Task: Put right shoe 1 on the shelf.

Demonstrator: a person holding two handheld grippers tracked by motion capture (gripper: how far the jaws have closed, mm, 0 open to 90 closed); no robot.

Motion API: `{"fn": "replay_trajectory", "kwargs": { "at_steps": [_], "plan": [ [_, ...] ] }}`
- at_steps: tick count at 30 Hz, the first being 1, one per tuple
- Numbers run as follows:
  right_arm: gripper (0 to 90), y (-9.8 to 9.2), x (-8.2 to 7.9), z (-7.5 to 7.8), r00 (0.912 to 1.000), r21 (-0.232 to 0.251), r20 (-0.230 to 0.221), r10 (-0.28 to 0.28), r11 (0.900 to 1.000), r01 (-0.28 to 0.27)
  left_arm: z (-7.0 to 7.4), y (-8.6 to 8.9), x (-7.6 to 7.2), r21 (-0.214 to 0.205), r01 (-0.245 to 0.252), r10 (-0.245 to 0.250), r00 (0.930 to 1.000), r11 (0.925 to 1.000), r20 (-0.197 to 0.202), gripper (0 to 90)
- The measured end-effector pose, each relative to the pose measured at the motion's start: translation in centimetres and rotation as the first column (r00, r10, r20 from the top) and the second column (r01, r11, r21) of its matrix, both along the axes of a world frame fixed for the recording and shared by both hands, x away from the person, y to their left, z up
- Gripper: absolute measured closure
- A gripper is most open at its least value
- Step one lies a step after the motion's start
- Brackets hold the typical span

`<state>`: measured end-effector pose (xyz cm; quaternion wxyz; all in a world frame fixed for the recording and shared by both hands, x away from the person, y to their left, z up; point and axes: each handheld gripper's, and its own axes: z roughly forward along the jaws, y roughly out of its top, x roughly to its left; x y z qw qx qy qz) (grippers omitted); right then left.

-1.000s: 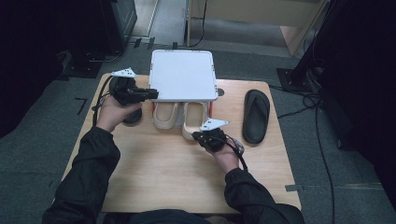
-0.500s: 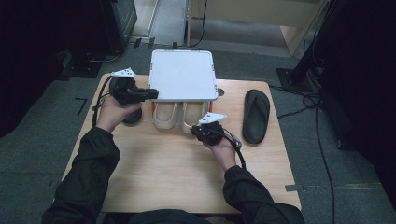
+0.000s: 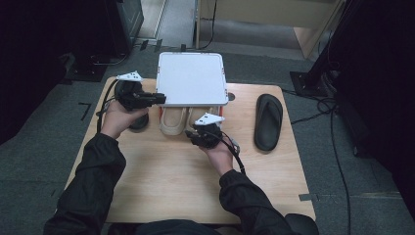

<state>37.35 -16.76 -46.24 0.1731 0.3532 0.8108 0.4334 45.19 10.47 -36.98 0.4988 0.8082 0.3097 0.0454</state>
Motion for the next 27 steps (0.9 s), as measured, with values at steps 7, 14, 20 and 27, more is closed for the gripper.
{"fn": "replay_trajectory", "kwargs": {
  "at_steps": [7,14,20,27],
  "plan": [
    [62.0,0.2,1.1,-1.0,0.9994,-0.053,-0.001,-0.034,0.998,0.034,0.0,0.0,0.0,0.002,-0.001,0.001,1.0,1.0,0.0,78.7],
    [63.8,-1.1,2.0,-1.5,0.9992,-0.051,0.015,-0.038,0.9979,0.039,0.0,0.0,0.0,0.0,0.0,0.0,1.0,1.0,-0.001,78.8],
    [56.3,-1.7,1.7,-1.1,0.9989,0.022,-0.038,-0.028,0.9993,0.029,0.0,0.0,0.0,-0.006,-0.006,0.006,0.9999,1.0,-0.012,78.2],
    [56.2,-3.0,0.3,0.0,0.9983,0.039,-0.055,0.018,0.9991,-0.016,0.5,0.4,-0.1,-0.018,-0.013,0.013,0.9991,0.9998,-0.041,69.0]
  ]
}}
